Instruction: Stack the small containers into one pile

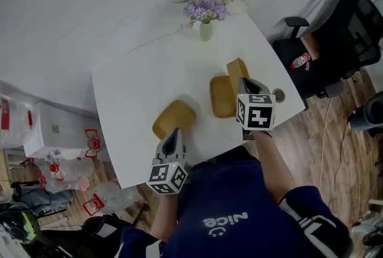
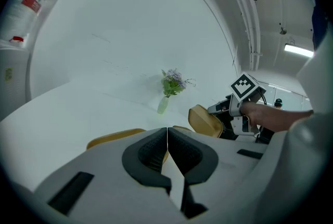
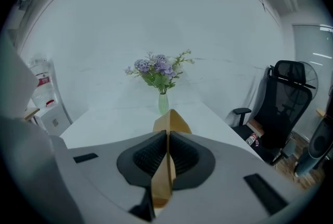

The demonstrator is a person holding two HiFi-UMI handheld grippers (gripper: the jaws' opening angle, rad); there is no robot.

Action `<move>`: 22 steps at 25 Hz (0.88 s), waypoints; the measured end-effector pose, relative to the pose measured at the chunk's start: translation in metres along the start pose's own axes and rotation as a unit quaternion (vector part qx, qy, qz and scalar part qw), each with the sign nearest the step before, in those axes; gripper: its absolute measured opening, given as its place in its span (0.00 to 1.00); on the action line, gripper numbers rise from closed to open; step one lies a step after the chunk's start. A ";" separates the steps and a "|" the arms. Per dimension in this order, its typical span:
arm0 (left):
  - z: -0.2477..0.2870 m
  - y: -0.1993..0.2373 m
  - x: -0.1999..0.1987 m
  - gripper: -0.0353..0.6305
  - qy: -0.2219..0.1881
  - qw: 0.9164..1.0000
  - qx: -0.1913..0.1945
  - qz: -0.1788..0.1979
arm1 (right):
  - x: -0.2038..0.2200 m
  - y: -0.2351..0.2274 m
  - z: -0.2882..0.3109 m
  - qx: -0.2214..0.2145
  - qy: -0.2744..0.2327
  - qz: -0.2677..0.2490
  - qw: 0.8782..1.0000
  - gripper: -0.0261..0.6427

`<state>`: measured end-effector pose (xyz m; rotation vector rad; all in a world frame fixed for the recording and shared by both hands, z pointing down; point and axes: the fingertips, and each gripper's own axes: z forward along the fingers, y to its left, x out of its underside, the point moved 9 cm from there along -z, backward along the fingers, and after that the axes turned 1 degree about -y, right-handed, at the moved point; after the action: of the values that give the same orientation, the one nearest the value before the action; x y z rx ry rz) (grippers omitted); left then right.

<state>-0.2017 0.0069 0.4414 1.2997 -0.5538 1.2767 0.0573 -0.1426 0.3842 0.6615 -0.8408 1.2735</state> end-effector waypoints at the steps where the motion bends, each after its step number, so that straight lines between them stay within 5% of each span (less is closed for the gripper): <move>1: -0.003 0.000 0.000 0.08 0.001 1.000 0.003 0.001 | 0.003 0.003 -0.003 0.002 0.001 0.001 1.000 0.12; 22: -0.042 0.019 0.008 0.08 0.014 1.000 -0.020 0.003 | 0.046 0.058 0.007 0.019 0.035 0.016 0.999 0.12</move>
<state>-0.2305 0.0437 0.4447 1.2459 -0.5602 1.2803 0.0029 -0.1130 0.4250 0.6327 -0.7750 1.3368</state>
